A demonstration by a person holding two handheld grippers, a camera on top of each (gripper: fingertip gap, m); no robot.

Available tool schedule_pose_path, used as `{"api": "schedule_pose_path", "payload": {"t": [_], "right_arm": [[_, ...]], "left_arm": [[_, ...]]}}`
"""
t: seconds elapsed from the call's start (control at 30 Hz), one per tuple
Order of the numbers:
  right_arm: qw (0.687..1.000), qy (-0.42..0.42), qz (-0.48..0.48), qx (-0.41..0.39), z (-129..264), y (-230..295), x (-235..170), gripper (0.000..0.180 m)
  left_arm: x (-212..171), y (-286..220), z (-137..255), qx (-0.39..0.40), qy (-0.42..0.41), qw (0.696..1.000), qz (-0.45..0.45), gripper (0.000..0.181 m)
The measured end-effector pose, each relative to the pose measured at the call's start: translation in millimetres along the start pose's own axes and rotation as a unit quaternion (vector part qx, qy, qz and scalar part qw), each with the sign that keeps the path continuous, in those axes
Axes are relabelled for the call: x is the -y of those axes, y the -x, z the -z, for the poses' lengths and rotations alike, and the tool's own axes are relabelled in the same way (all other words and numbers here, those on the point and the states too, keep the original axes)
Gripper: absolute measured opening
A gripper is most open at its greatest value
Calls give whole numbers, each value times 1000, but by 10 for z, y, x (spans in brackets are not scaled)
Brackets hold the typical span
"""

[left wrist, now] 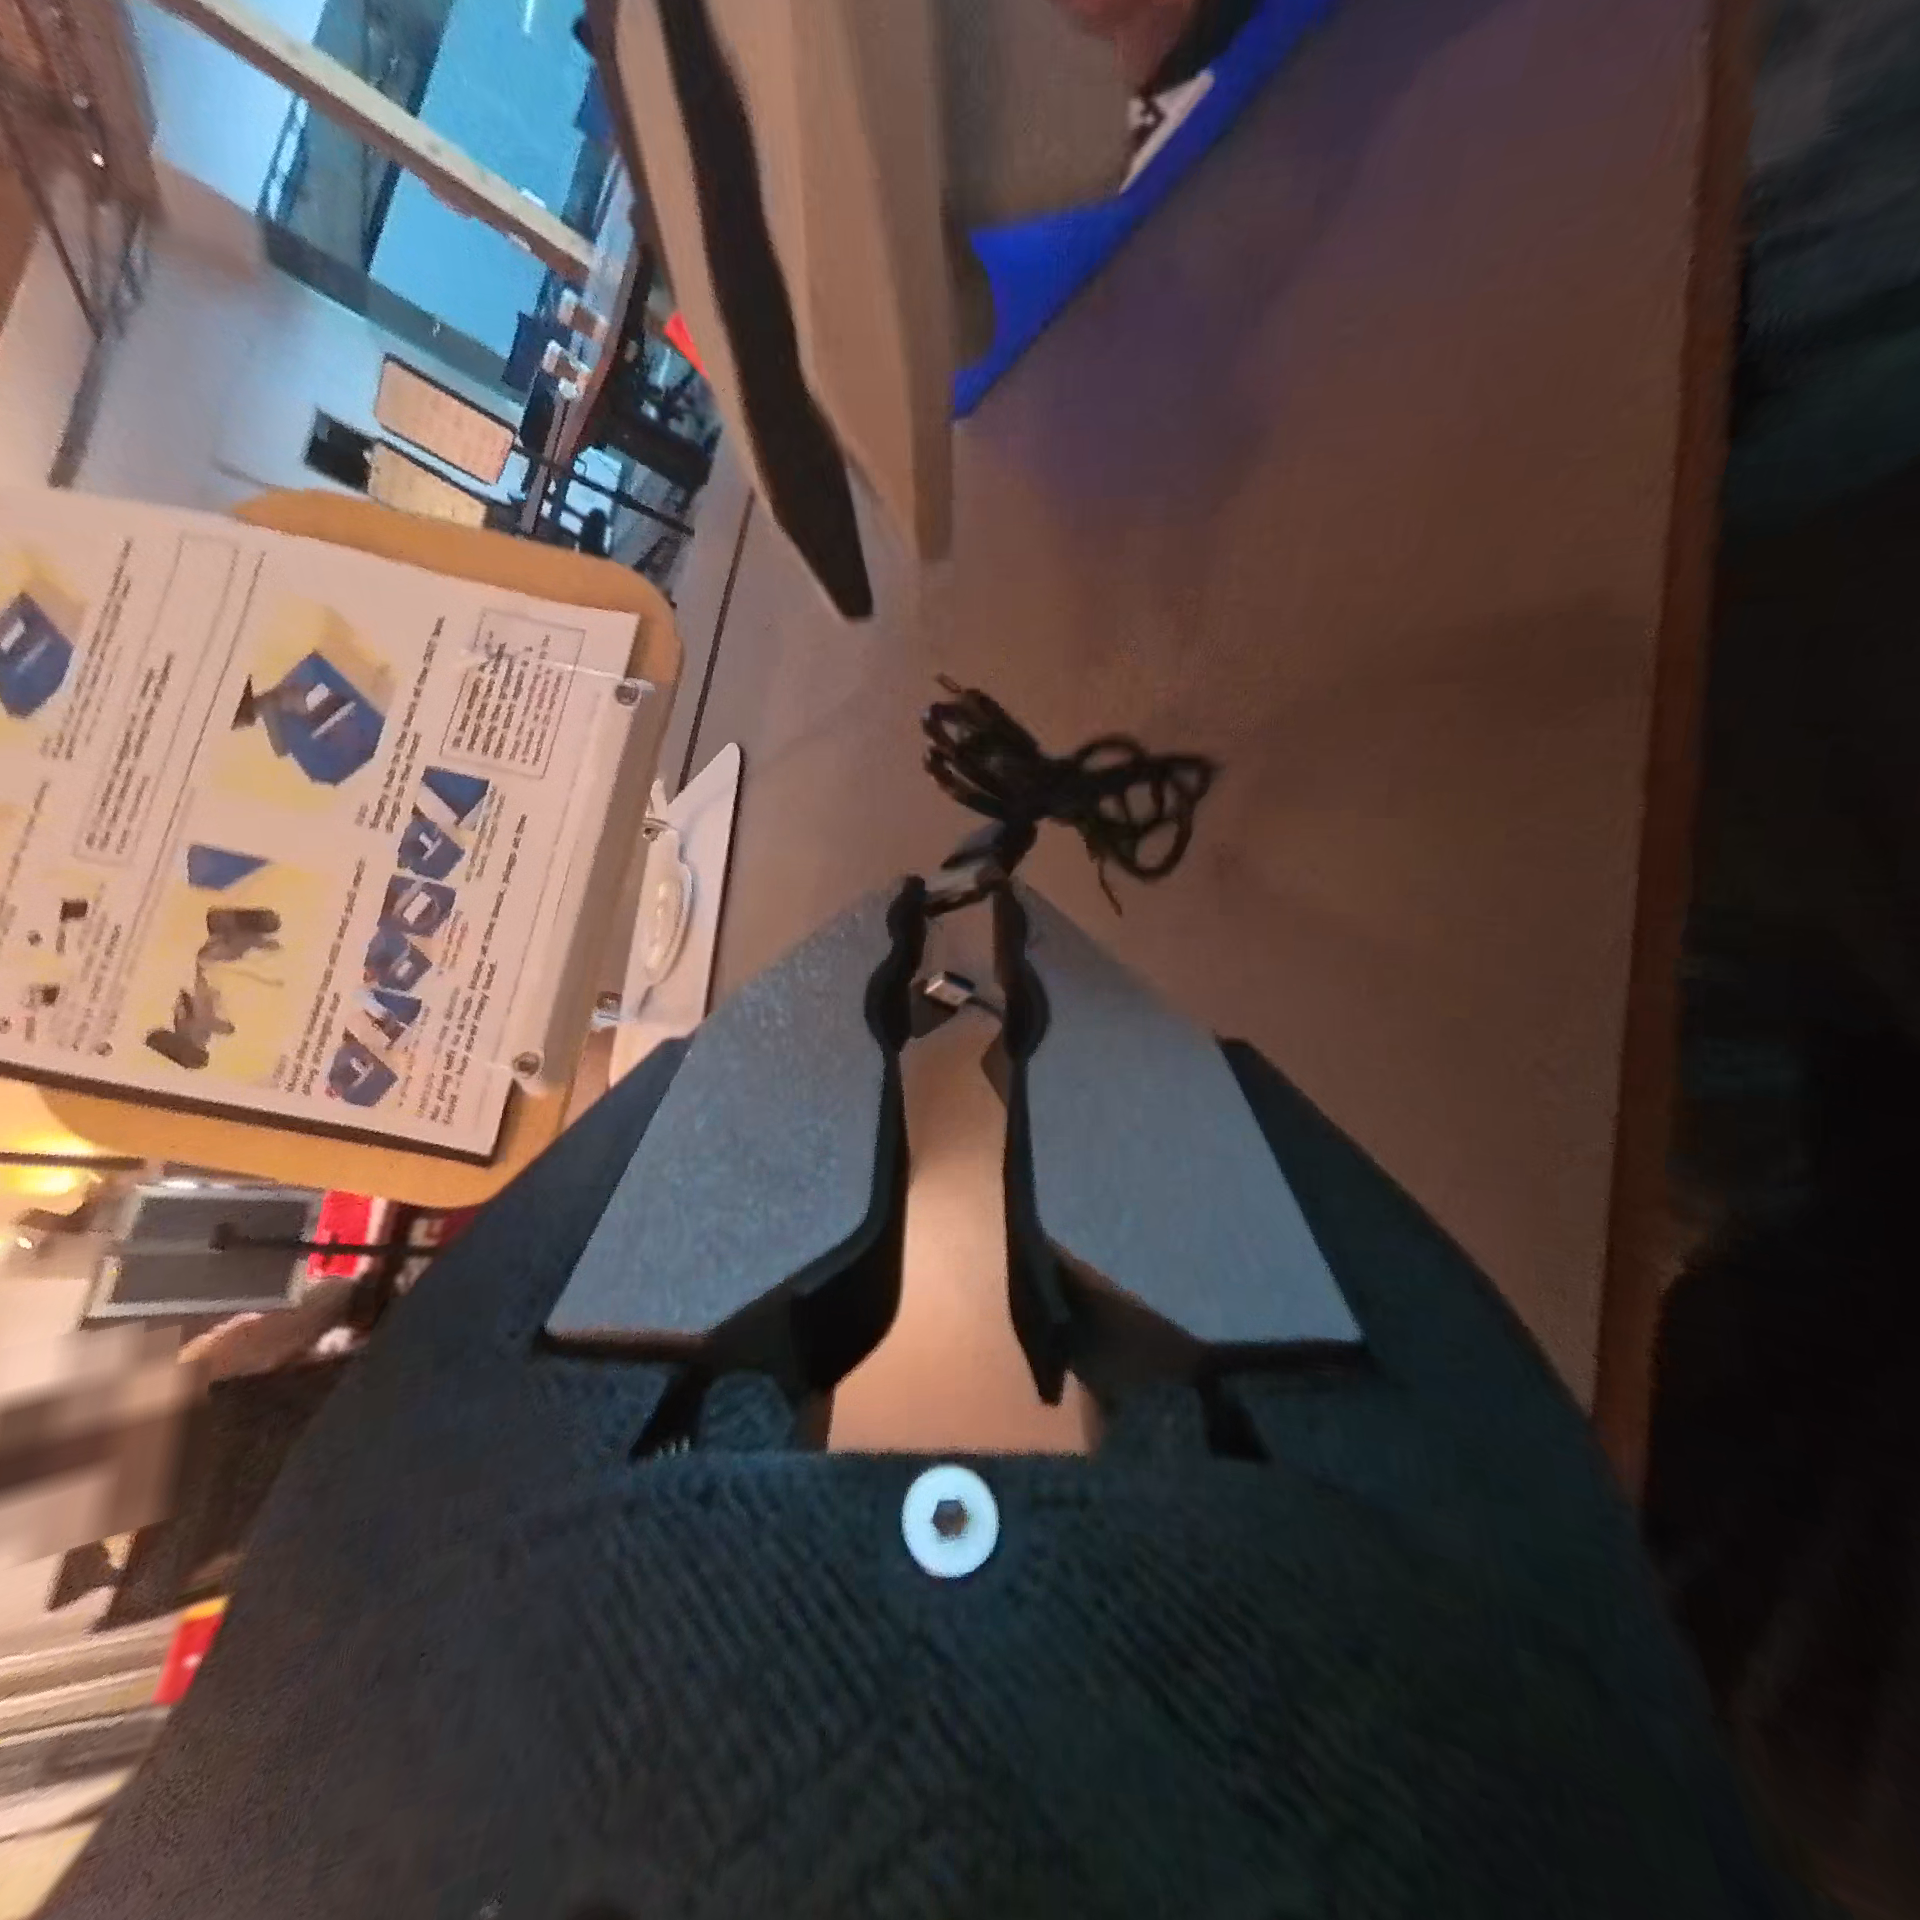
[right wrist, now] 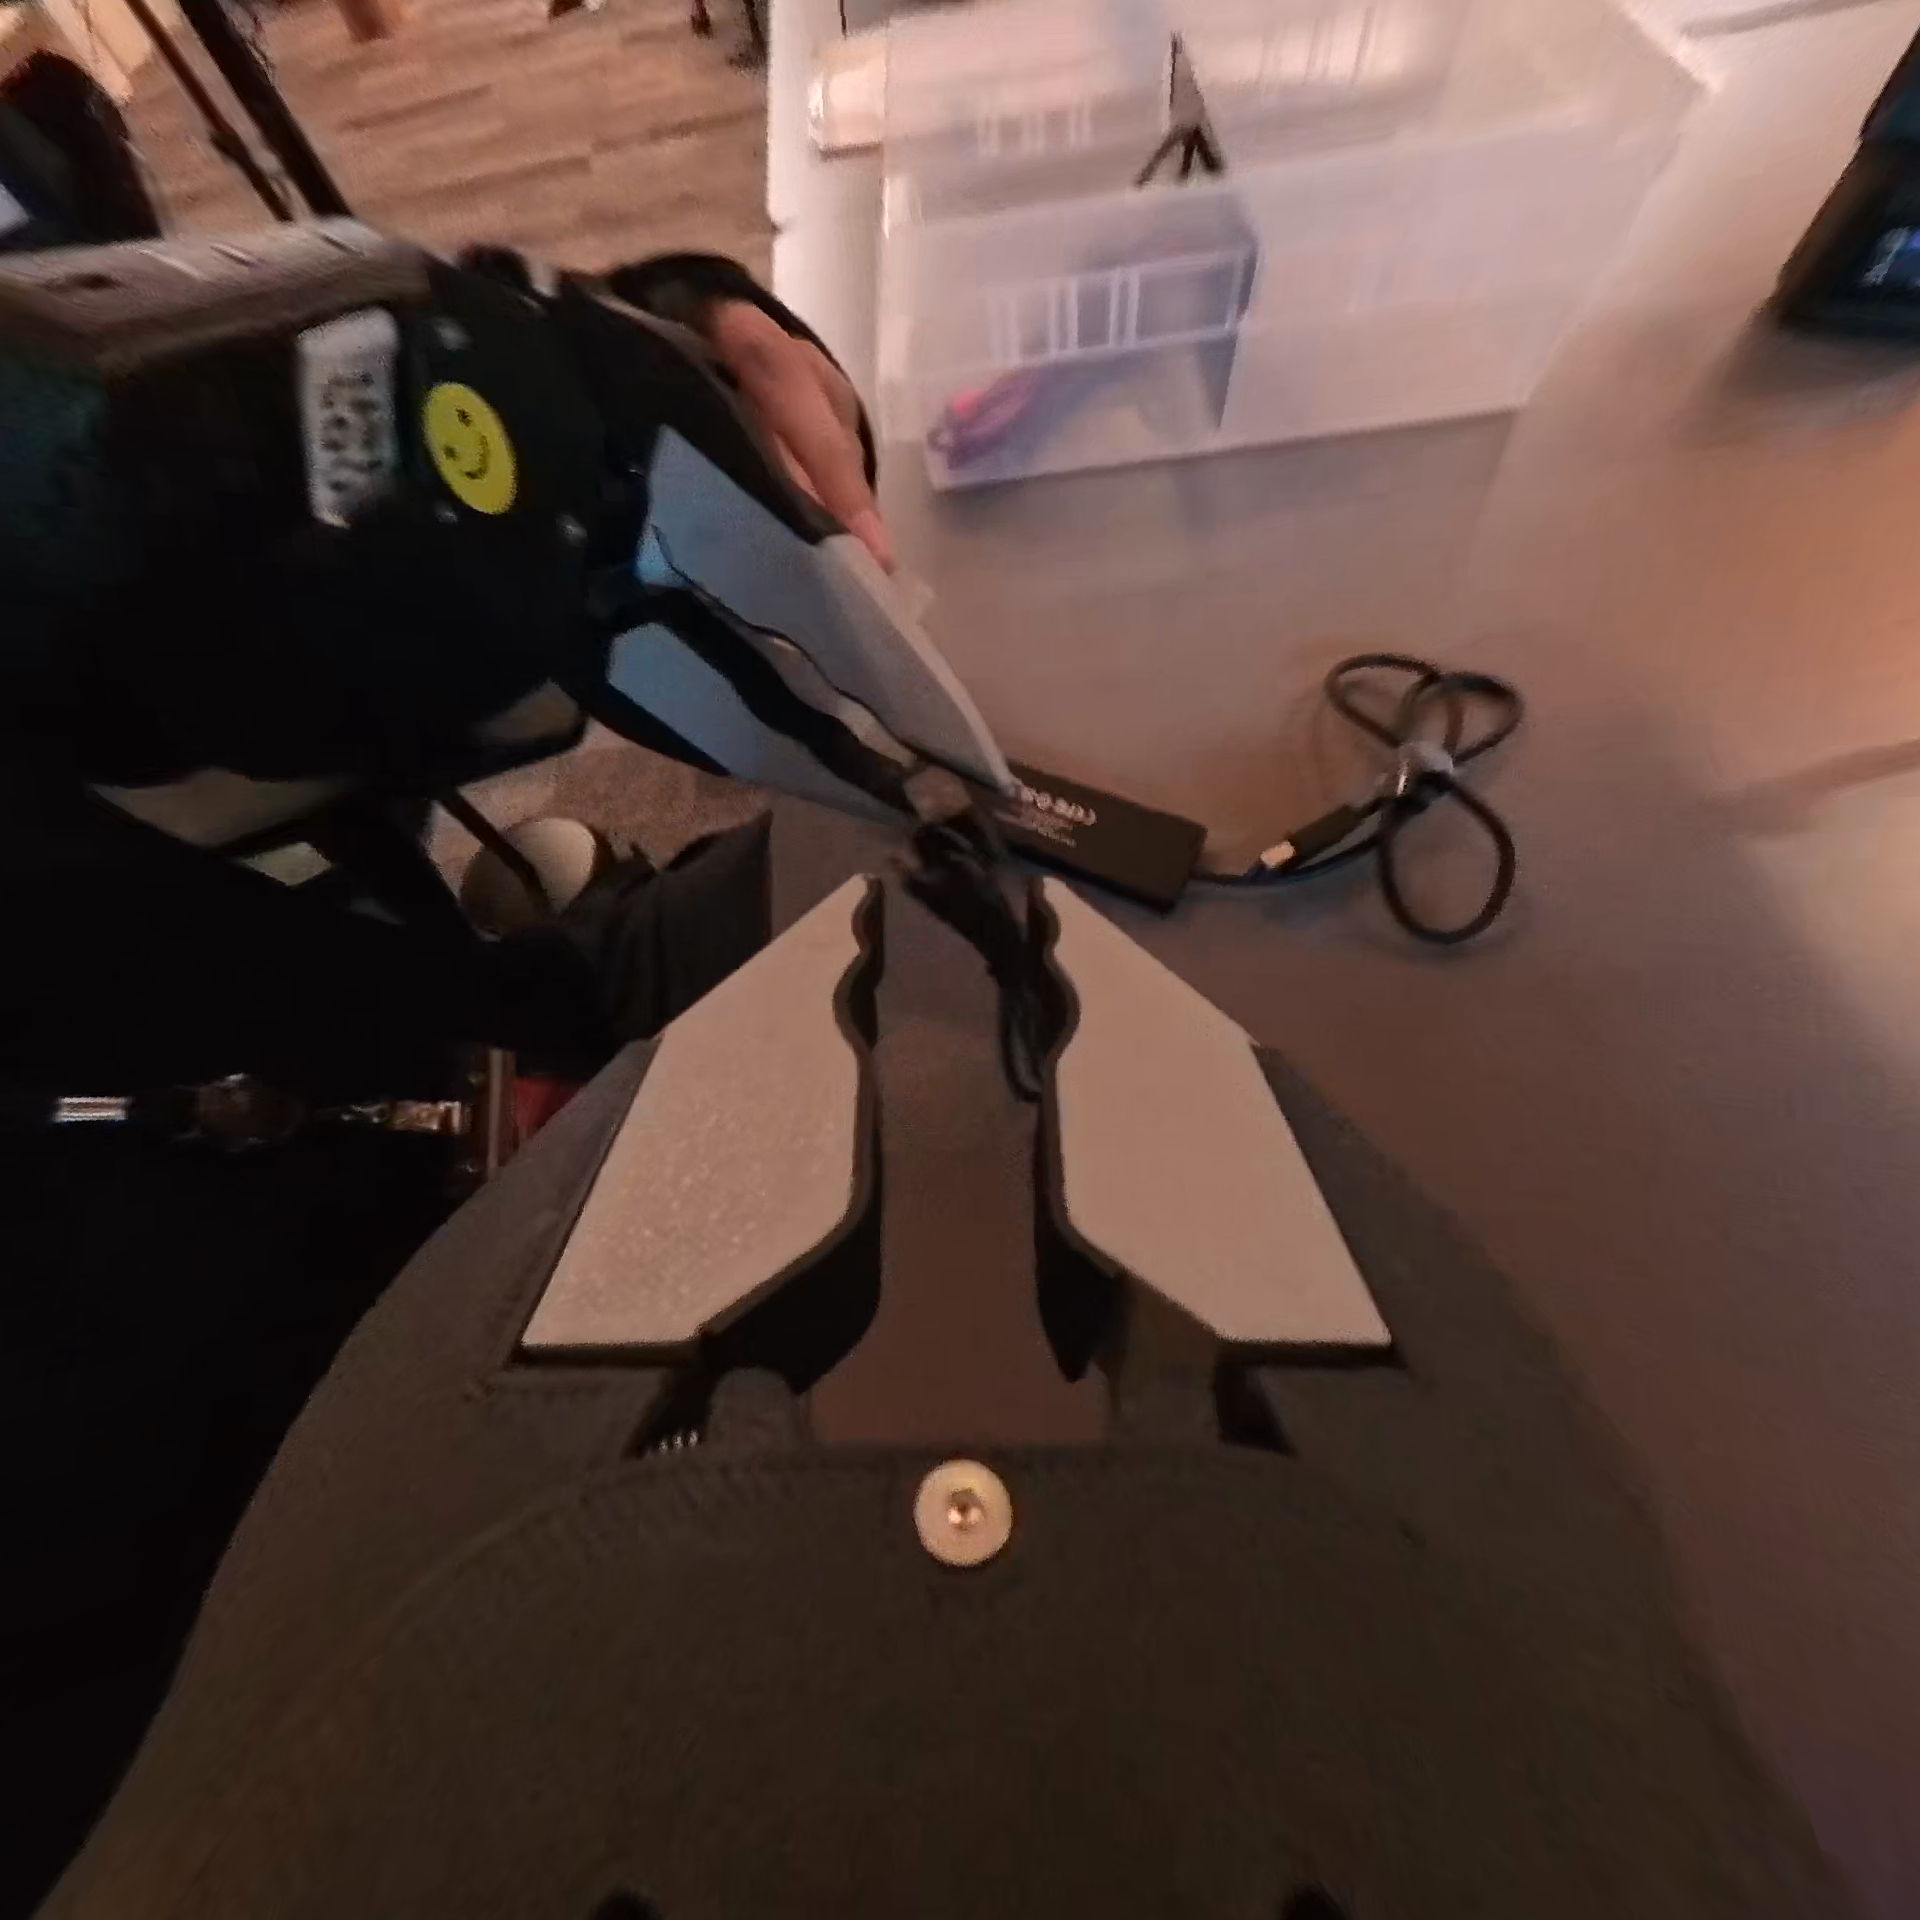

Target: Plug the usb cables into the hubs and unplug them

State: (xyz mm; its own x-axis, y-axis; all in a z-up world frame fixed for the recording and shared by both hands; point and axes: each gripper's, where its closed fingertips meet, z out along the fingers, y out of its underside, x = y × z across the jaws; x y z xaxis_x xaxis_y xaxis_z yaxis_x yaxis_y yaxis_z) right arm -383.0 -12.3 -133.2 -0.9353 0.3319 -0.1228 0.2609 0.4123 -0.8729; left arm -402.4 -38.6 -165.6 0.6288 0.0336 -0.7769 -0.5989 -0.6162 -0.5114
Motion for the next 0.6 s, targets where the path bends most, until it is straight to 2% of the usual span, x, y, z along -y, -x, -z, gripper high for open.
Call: {"api": "schedule_pose_path", "payload": {"t": [0.13, 0.2, 0.27, 0.4, 0.5, 0.6], "right_arm": [[998, -34, 46, 17, 21, 196, 152, 40], [997, -18, 65, -38, -101, 55, 73, 48], [990, 12, 83, -116, -220, -224, -73, 42], [993, 31, 72, -83, -464, -276, -317, 46], [989, 86, 86, -83, -583, -340, -578, 0], [980, 134, 88, -117, -605, -479, -742, 0]], "left_arm": [[-18, 51, 12, -7, -4, 999, 41, 2], [-46, -2, -15, -23, -1, 999, 49, 2], [-108, -38, -46, -25, 8, 999, 36, 0], [-191, -150, -91, -33, 22, 999, -8, 0], [-233, -217, -135, -45, 35, 998, -15, 0], [-303, -260, -160, -57, 52, 997, -13, 0]]}}
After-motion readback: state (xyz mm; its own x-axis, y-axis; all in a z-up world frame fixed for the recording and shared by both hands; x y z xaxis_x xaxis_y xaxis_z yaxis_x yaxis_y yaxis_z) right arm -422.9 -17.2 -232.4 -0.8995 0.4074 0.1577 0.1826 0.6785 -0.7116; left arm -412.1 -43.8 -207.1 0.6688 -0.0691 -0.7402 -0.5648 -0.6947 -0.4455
